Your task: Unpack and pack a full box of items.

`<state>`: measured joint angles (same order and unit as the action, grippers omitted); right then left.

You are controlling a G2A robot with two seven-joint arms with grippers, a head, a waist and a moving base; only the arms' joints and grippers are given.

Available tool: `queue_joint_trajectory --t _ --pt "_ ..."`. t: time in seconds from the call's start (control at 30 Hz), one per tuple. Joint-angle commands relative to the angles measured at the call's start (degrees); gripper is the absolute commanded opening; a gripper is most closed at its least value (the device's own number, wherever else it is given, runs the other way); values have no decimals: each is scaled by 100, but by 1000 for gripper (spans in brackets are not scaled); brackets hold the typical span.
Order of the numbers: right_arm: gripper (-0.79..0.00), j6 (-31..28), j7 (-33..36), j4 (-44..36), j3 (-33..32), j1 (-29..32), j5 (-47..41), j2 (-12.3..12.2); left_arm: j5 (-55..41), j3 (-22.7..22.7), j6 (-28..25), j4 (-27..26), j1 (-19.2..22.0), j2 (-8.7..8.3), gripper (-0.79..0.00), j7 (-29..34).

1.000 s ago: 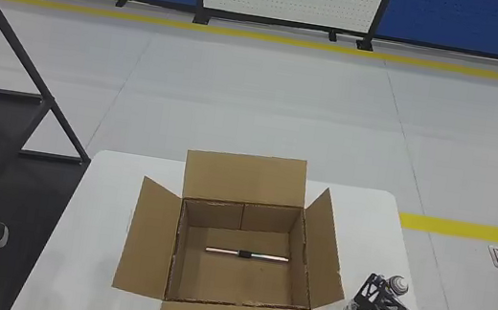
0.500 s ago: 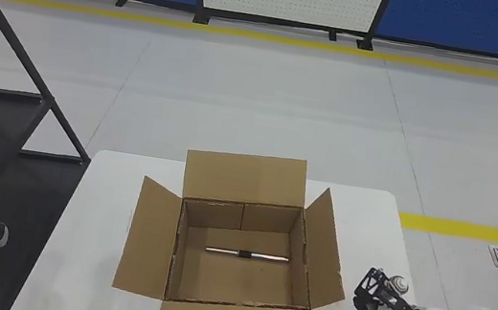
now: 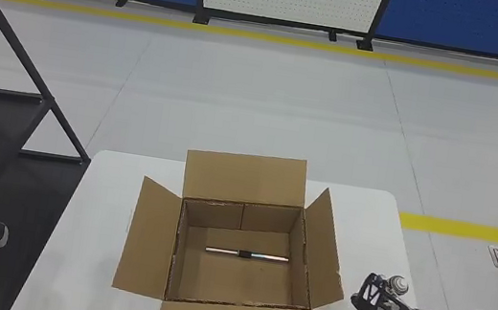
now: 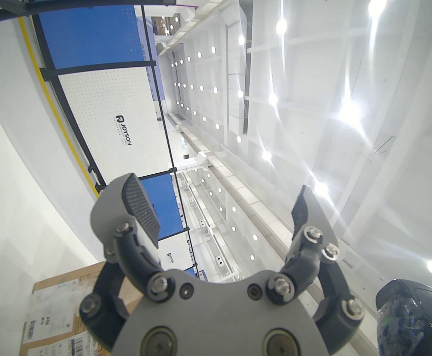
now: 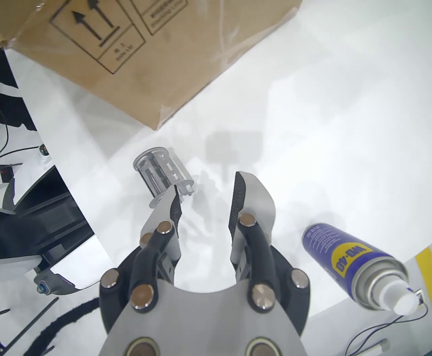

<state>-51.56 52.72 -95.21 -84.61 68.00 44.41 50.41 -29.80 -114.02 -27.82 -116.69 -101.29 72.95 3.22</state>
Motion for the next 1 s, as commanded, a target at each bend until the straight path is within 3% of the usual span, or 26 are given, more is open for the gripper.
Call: queue_joint_trajectory --t 0.0,0.23,0.43,0.6,0.8,0.87,0.93,0.97 --pt "-446 -133 -133 -124 -20 81 72 -36 0 0 0 0 0 0 0 0" --pt "-456 -531 -531 -507 176 185 568 -173 0 0 0 0 0 0 0 0" --pt "-453 -644 -644 -378 714 -162 792 -228 0 0 0 0 0 0 0 0" --pt "-348 -586 -587 -68 1140 -580 788 -241 0 0 0 0 0 0 0 0" --pt "-311 -458 -638 -115 1030 -677 846 -291 0 0 0 0 0 0 0 0" --pt "-246 -409 -722 -221 905 -593 908 -320 0 0 0 0 0 0 0 0" --pt "-49 -342 -701 -279 842 -517 949 -343 0 0 0 0 0 0 0 0" --pt "-37 -317 -663 -288 836 -508 958 -352 0 0 0 0 0 0 0 0"
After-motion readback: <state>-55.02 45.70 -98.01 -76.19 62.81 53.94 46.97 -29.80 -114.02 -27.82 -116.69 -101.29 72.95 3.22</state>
